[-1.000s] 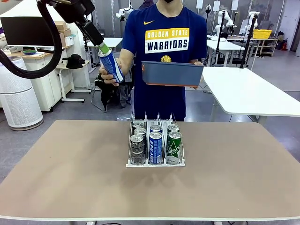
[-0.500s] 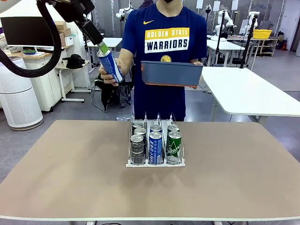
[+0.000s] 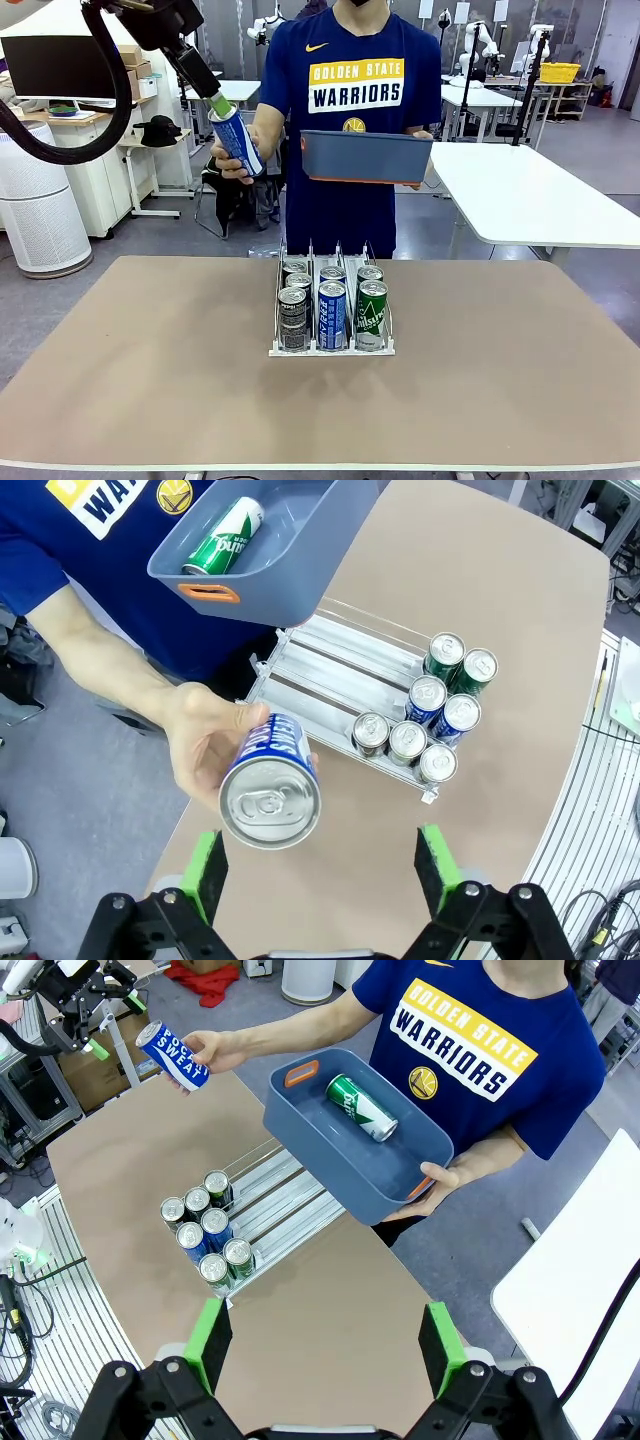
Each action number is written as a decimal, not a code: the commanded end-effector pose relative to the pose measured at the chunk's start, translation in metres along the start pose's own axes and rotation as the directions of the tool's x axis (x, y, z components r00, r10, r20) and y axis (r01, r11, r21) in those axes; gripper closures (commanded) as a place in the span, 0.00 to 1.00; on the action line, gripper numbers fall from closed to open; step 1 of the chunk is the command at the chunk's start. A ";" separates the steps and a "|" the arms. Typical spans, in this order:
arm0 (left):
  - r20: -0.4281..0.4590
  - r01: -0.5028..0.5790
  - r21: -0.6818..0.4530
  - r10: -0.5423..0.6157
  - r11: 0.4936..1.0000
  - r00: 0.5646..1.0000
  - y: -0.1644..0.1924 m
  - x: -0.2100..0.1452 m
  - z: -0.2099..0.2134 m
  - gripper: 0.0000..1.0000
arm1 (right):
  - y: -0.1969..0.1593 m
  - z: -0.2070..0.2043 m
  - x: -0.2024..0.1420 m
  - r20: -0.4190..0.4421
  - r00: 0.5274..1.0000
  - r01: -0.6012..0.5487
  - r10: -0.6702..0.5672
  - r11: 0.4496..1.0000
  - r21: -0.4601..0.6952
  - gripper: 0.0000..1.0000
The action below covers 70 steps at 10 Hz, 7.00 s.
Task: Fill the beverage cans into the dispenser.
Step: Pick up the Ionic drink handed by the human, then place the picked Ionic drink in the line of the Automatic Can Dispenser with the same cans.
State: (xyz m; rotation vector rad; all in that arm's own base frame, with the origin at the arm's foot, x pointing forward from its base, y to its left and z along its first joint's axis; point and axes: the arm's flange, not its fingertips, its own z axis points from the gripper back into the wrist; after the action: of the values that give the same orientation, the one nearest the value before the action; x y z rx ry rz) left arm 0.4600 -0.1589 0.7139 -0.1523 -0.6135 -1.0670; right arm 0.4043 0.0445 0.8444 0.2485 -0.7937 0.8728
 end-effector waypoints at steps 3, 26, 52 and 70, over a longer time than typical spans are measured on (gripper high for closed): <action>-0.018 0.051 0.019 -0.050 0.999 0.999 0.013 -0.004 -0.007 0.00 | 0.001 -0.001 0.000 -0.001 1.000 0.000 0.000 1.000 0.009 0.00; 0.045 -0.025 0.001 0.025 1.000 0.999 0.040 -0.014 -0.060 0.00 | 0.001 -0.001 0.000 -0.001 1.000 0.000 0.000 1.000 0.009 0.00; -0.009 -0.045 0.023 0.045 0.999 0.999 0.040 -0.014 -0.066 0.46 | 0.001 -0.001 0.000 -0.001 1.000 0.000 0.000 1.000 0.009 0.00; -0.009 -0.045 0.023 0.045 0.999 0.999 0.040 -0.014 -0.066 0.46 | 0.001 -0.001 0.000 -0.001 1.000 0.000 0.000 1.000 0.009 0.00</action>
State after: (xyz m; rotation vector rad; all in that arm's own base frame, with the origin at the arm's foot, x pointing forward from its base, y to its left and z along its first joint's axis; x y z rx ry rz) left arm 0.5160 -0.1566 0.6563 -0.1432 -0.6048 -1.0162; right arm 0.4043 0.0445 0.8444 0.2485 -0.7937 0.8728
